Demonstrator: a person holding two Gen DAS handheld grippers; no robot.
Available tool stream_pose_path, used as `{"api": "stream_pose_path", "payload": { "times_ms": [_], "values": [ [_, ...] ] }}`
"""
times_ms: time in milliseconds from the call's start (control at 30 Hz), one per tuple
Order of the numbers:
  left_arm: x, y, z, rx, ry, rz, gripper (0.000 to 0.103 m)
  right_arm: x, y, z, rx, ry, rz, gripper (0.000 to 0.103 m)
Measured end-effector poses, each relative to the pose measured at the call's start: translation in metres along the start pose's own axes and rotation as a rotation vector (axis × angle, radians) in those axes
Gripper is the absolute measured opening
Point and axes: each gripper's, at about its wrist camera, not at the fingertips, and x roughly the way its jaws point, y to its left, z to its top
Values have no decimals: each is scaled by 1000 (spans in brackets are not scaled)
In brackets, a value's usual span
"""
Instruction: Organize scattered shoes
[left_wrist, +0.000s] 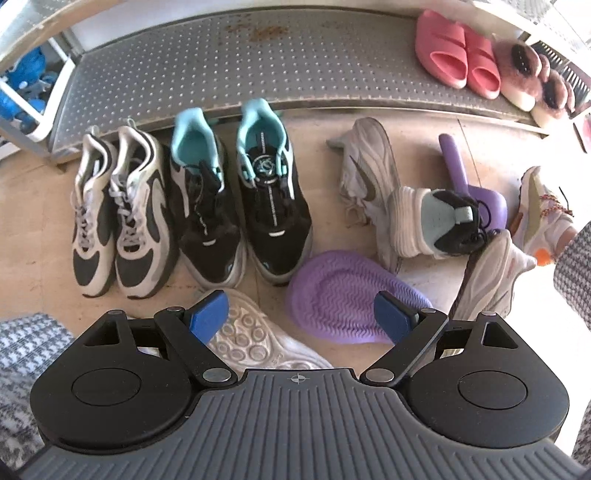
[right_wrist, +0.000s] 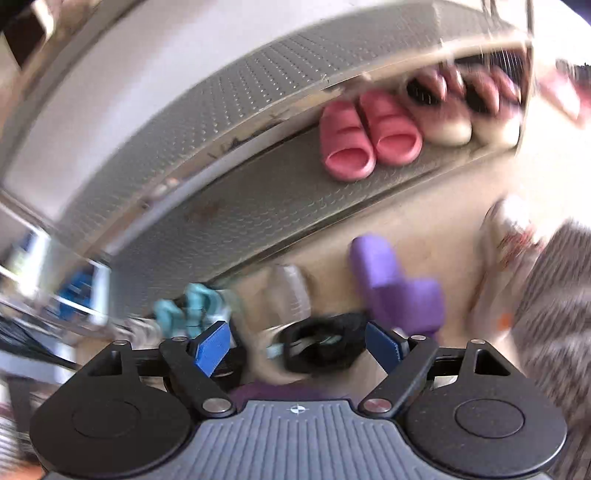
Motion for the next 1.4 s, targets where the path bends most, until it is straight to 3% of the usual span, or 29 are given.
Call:
{"api": "stream_pose_path", "payload": {
  "times_ms": [133, 233, 367, 533, 667, 767, 800, 833, 933, 967, 1000, 1133, 1200, 1333, 1400],
  "values": [
    [17, -1, 5, 3, 40, -13, 90, 48, 2, 21, -20, 164, 24, 80],
    [24, 2, 8, -1, 59, 4, 90, 93, 26, 34, -151, 238, 33, 73],
    [27, 10, 10, -47, 65, 18, 90, 140, 46, 36, -213, 233, 3, 63],
    [29, 26, 10, -108, 72, 30, 90, 169, 85, 32, -391, 167, 20, 65],
    [28, 35, 13, -149, 65, 39, 90, 193, 89, 16, -474, 272, -35, 65],
    [24, 38, 17, -176, 47, 21, 90, 193, 80, 7, -452, 462, -113, 59],
    [22, 36, 18, -169, 40, 13, 90, 195, 79, -10, -506, 572, -164, 66],
    [20, 34, 19, -163, 34, 4, 90, 197, 77, -36, -546, 715, -232, 56],
    [14, 27, 21, -142, 14, -19, 90, 191, 70, -115, -691, 948, -423, 54],
    [12, 25, 21, -138, 9, -24, 90, 187, 68, -126, -725, 952, -451, 54],
    [11, 23, 22, -134, 5, -30, 90, 177, 68, -127, -715, 903, -456, 55],
    [7, 10, 21, -92, -5, -48, 90, 119, 78, -88, -475, 590, -332, 75],
    [6, 3, 20, -66, -8, -56, 90, 84, 82, -75, -349, 435, -247, 78],
    [10, -3, 18, -30, 8, -35, 90, 47, 86, -74, -167, 295, -102, 81],
    [13, -6, 16, -17, 15, -25, 90, 45, 86, -80, -115, 283, -77, 81]
  ]
}}
